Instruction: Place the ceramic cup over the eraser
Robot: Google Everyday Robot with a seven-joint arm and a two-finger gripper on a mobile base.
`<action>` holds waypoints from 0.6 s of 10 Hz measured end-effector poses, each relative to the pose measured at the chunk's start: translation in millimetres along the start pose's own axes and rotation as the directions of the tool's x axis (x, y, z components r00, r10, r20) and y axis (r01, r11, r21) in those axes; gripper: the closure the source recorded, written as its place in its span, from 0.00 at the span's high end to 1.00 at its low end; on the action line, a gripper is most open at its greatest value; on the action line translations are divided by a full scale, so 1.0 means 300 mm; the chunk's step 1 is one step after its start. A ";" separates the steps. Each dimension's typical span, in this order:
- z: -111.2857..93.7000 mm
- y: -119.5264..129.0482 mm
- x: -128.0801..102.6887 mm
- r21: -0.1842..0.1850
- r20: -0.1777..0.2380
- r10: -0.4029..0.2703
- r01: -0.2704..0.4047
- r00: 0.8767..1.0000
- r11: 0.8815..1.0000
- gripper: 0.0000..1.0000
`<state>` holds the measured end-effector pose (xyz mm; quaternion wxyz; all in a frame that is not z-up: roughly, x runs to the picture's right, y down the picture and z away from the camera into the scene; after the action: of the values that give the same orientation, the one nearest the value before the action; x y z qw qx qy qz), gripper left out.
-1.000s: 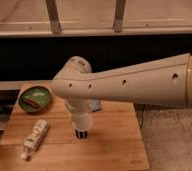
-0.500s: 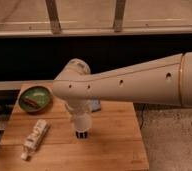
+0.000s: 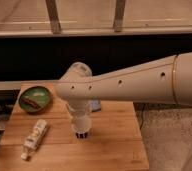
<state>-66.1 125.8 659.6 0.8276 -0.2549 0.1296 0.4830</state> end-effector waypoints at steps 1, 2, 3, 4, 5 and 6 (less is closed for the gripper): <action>0.020 -0.003 0.001 -0.009 -0.004 -0.002 0.002 1.000 1.000 0.00; 0.042 -0.004 0.002 -0.020 -0.008 -0.002 0.002 1.000 1.000 0.00; 0.070 -0.011 0.004 -0.032 -0.013 -0.002 0.001 1.000 1.000 0.00; 0.103 -0.015 0.007 -0.050 -0.020 -0.002 0.001 1.000 0.999 0.00; 0.131 -0.018 0.010 -0.061 -0.025 -0.005 0.003 1.000 0.998 0.00; 0.156 -0.015 0.014 -0.069 -0.030 -0.011 0.009 0.999 0.998 0.00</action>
<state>-61.6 152.6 698.1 0.8187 -0.2915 0.1241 0.4789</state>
